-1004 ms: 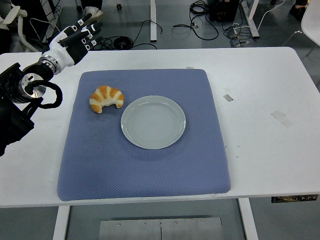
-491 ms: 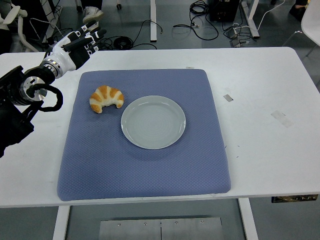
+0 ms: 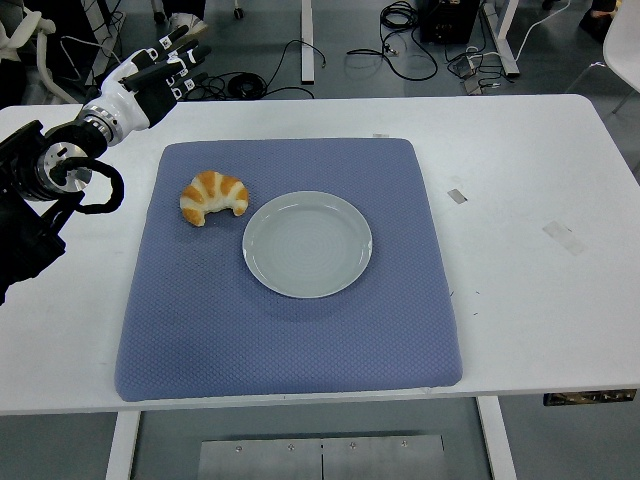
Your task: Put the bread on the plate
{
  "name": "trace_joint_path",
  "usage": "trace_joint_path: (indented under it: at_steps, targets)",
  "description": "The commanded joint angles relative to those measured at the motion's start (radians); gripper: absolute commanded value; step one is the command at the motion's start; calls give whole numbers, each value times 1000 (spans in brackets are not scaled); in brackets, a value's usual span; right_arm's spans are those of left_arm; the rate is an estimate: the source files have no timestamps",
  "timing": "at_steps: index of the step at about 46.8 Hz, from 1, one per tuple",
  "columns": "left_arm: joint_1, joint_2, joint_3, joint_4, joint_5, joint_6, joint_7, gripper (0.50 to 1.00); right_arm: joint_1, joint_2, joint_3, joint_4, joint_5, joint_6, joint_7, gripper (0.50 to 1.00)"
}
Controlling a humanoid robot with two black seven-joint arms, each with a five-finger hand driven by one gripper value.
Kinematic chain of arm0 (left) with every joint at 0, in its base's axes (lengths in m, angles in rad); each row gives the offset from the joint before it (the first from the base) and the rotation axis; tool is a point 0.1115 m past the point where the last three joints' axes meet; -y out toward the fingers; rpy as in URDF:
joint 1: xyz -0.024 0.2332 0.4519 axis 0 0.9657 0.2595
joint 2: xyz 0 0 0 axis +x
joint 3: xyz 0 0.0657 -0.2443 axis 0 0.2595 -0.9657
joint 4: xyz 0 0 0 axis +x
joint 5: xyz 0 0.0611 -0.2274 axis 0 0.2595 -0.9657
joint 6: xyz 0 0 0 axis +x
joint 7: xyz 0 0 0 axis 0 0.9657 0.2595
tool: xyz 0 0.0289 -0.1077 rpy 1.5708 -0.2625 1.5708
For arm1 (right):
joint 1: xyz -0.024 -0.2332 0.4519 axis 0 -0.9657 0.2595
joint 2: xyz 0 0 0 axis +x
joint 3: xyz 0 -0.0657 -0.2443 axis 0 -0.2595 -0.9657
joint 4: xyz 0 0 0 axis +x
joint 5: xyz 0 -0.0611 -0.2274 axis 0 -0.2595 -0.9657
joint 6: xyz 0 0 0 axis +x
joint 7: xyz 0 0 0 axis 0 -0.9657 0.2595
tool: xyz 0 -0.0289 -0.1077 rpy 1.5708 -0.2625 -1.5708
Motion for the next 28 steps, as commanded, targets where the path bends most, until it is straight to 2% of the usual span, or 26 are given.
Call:
trace_joint_path:
  at_steps: [1,9,16,23,28]
  targets:
    - [0,-1,7,-3,26,-6,-8,983,0,0,0,0,0,0,0,1000]
    - [-8,11,43,-36,158,12,-30,981,0,0,0,0,0,0,0,1000]
    - [-11,23,73,-107,261,138,-28,981,0,0,0,0,0,0,0,1000]
    - [-4,53,115,-206,402,213,-30,983,0,0,1,0,0,0,0,1000]
    - [-2,77,147,-252,454,234,-30,981,0,0,0,0,0,0,0,1000]
